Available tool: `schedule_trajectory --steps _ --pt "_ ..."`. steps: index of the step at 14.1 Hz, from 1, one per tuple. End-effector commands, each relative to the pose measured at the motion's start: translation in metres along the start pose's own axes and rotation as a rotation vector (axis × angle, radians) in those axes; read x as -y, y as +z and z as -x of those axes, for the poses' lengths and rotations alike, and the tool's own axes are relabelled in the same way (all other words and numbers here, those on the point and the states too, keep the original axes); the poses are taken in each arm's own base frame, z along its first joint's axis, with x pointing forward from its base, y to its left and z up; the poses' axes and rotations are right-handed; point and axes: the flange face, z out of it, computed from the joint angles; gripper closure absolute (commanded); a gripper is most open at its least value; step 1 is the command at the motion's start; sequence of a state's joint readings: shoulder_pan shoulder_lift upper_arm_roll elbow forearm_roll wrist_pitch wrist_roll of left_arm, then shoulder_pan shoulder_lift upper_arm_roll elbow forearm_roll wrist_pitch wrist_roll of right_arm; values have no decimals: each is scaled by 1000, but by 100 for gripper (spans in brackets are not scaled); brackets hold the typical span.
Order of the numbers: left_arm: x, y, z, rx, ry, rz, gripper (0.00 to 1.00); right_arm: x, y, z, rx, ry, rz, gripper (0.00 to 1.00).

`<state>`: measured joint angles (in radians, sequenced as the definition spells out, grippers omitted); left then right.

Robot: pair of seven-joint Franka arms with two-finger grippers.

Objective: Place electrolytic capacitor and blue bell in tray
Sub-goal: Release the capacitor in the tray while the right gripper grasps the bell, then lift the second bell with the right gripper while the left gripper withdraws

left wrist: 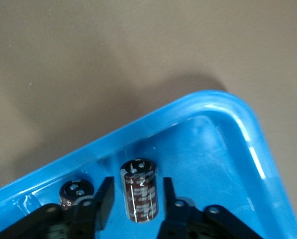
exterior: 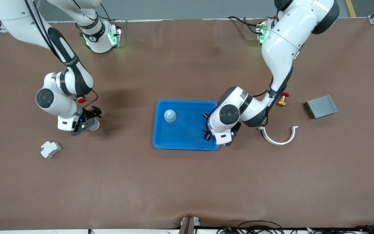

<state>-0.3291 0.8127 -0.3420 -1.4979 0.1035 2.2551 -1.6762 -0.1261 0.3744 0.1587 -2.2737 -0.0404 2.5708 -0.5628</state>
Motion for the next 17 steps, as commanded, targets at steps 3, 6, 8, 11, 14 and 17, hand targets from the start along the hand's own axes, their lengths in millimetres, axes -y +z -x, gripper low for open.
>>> schedule_trajectory --steps 3,6,8,11,14,17 --pt "4 -86 15 -61 16 37 0 -6 8 2 2 -20 3 0" --pt "21 -167 2 -118 9 14 0 -10 11 4 10 -29 11 0" --pt "33 -220 -26 -145 -14 33 0 -12 10 3 9 -30 13 0" --pt "64 -299 -52 -188 31 49 0 -13 10 2 9 -33 15 39" --pt "90 -357 -103 -170 75 43 0 -15 8 0 6 -29 17 68" --pt "105 -392 -154 -129 162 67 0 -16 6 -3 9 -30 16 87"
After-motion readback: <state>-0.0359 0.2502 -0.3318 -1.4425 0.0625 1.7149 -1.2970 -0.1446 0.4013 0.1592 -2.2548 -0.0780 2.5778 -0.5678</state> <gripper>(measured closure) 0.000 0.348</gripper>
